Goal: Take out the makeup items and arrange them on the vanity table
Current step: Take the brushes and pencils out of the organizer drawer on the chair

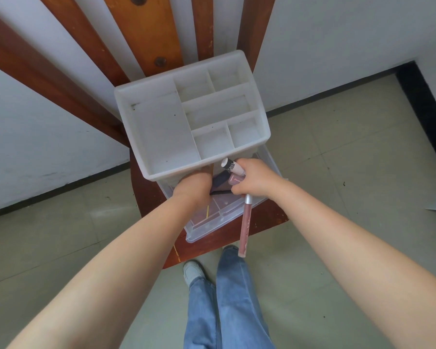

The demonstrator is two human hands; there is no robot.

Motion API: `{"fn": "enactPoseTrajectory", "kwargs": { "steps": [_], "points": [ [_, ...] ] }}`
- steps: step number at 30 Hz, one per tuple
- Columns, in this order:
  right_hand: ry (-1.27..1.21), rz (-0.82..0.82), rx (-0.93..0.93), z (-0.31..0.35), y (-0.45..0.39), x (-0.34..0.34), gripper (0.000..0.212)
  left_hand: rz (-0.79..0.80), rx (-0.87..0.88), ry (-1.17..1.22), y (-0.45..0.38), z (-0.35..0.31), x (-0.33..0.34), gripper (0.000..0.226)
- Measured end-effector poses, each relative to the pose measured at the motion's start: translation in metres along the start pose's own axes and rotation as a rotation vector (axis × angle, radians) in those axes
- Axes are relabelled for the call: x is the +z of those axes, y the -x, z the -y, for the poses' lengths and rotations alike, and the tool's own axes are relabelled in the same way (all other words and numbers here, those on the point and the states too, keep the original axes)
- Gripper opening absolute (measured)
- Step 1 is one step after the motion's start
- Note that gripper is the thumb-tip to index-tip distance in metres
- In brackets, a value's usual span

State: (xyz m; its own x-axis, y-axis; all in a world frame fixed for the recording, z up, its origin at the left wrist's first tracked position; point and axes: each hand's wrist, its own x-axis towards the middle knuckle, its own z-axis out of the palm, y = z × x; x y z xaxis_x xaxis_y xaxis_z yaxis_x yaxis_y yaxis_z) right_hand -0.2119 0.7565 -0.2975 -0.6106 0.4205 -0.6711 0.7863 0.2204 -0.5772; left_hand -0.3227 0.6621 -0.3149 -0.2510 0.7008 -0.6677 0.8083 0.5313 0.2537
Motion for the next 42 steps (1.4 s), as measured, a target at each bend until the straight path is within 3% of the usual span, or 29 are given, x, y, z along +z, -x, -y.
{"fn": "enactPoseTrajectory", "kwargs": {
  "steps": [8, 14, 19, 21, 26, 30, 35, 42],
  "points": [
    [-0.207, 0.013, 0.022, -0.004, 0.004, 0.003, 0.023, -0.033, 0.052, 0.007, 0.002, 0.004, 0.005, 0.031],
    [-0.144, 0.04, -0.009, -0.002, 0.008, 0.0, 0.026, -0.035, 0.043, 0.008, 0.014, 0.004, 0.006, 0.028],
    [-0.103, 0.075, -0.015, -0.007, 0.021, -0.011, 0.024, -0.049, 0.058, -0.032, 0.03, -0.003, -0.004, 0.01],
    [0.019, 0.039, -0.024, -0.005, 0.023, -0.015, 0.019, -0.078, 0.053, -0.061, 0.04, -0.001, -0.01, 0.007],
    [0.669, 0.096, -0.249, 0.017, 0.019, -0.003, 0.013, -0.176, -0.049, 0.014, 0.077, 0.032, -0.011, 0.013],
    [0.92, 0.153, -0.294, 0.039, 0.005, 0.018, 0.034, -0.192, -0.185, 0.281, 0.096, 0.055, 0.002, 0.027],
    [0.803, 0.227, -0.159, 0.048, -0.016, 0.029, 0.025, -0.129, -0.352, 1.123, 0.107, 0.055, 0.046, 0.028],
    [0.768, 0.203, -0.095, 0.054, -0.023, 0.034, 0.015, -0.114, -0.379, 1.451, 0.106, 0.051, 0.07, 0.022]
  ]
}}
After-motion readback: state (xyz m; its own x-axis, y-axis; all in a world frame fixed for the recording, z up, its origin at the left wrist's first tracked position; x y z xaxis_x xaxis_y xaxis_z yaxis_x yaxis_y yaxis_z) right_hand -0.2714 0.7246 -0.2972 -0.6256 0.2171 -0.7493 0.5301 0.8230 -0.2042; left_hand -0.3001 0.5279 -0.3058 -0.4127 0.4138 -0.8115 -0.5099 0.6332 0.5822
